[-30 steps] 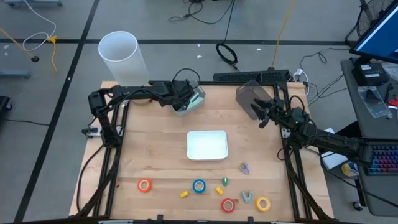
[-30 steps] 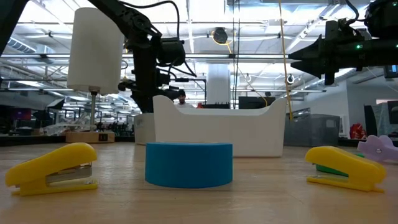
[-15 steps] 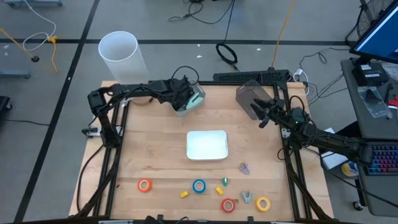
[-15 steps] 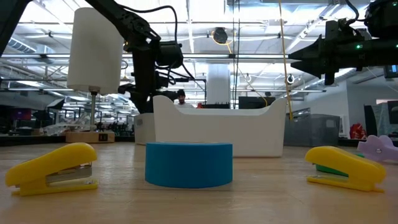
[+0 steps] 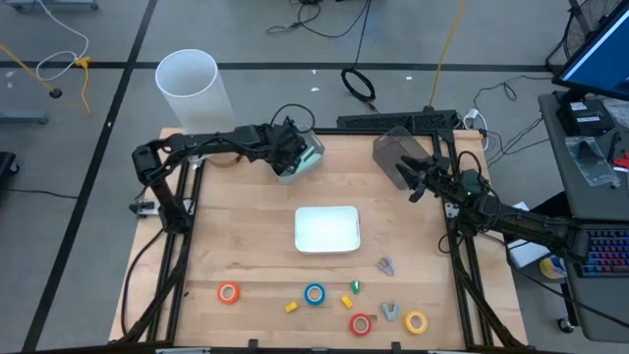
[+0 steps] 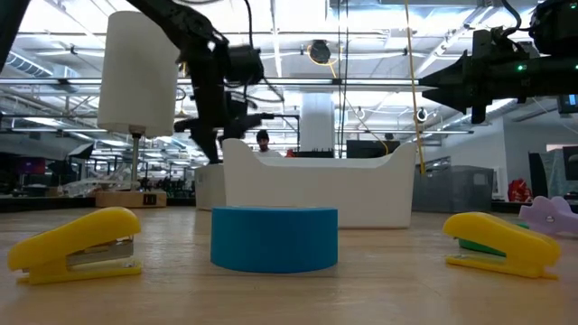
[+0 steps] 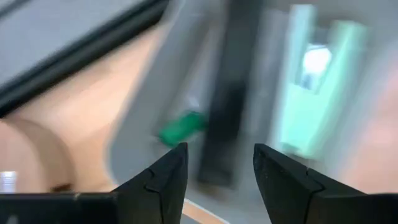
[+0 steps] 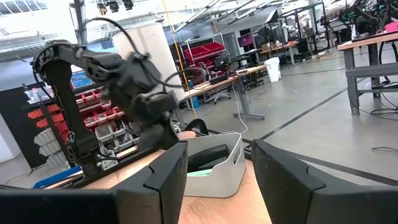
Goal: Pick and place Stapler, Stapler remover, tape
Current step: Put the left yellow stapler into the gray bin
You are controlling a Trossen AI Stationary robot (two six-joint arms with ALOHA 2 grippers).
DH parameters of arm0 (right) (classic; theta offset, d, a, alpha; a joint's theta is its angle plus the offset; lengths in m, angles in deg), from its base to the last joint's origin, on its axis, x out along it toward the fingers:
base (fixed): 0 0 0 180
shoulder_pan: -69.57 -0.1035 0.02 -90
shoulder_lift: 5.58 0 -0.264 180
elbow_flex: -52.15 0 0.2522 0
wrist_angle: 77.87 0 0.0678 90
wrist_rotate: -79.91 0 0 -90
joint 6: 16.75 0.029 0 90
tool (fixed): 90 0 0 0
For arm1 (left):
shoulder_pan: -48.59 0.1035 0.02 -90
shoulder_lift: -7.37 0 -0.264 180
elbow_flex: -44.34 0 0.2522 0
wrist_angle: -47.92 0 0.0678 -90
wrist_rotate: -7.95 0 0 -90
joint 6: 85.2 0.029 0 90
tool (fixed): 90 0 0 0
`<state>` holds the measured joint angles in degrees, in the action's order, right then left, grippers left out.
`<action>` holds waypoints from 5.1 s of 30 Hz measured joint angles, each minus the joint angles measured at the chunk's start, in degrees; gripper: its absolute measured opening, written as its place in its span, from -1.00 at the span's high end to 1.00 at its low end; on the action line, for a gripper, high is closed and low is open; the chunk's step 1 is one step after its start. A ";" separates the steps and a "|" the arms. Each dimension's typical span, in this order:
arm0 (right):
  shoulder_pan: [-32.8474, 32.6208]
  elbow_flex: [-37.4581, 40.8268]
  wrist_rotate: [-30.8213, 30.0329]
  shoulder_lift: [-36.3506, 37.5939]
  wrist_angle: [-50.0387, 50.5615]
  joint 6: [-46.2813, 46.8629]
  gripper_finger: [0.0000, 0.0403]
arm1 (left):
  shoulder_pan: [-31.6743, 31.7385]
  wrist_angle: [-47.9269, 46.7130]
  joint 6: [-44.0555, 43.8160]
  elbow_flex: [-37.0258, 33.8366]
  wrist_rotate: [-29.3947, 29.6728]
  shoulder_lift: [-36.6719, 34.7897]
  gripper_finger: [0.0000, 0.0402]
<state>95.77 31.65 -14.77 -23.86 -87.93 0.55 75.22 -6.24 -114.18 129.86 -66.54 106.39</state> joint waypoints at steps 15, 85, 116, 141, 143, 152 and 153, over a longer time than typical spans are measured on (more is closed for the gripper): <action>0.00 0.00 0.00 0.00 0.04 -0.17 0.15 | -24.05 -4.31 5.41 0.00 -13.93 -10.95 0.08; 0.01 0.00 -0.02 -0.39 3.15 -4.72 0.15 | -63.53 24.24 -26.23 -0.02 -9.48 11.50 0.09; 0.01 0.00 -0.24 -0.37 5.68 -4.70 0.15 | -62.60 22.58 -12.59 0.23 -11.03 17.75 0.57; 0.01 0.00 -6.03 -0.39 5.54 -4.52 0.15 | -60.89 -2.91 -35.04 -0.31 -7.82 9.86 0.72; 0.01 0.02 -6.03 -0.37 5.46 -4.52 0.15 | -60.53 -6.55 -36.96 -0.24 -5.94 8.45 0.72; 0.01 0.01 -5.99 -0.37 5.29 -4.52 0.15 | -54.77 -13.26 -44.13 -0.15 3.30 4.64 0.72; 0.01 0.02 -5.99 -0.37 5.29 -4.52 0.15 | -53.86 -13.38 -44.25 -0.15 4.66 4.20 0.72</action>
<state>95.78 31.67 -20.76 -24.23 -82.64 -3.97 21.36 -19.62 -158.43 129.71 -61.88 110.59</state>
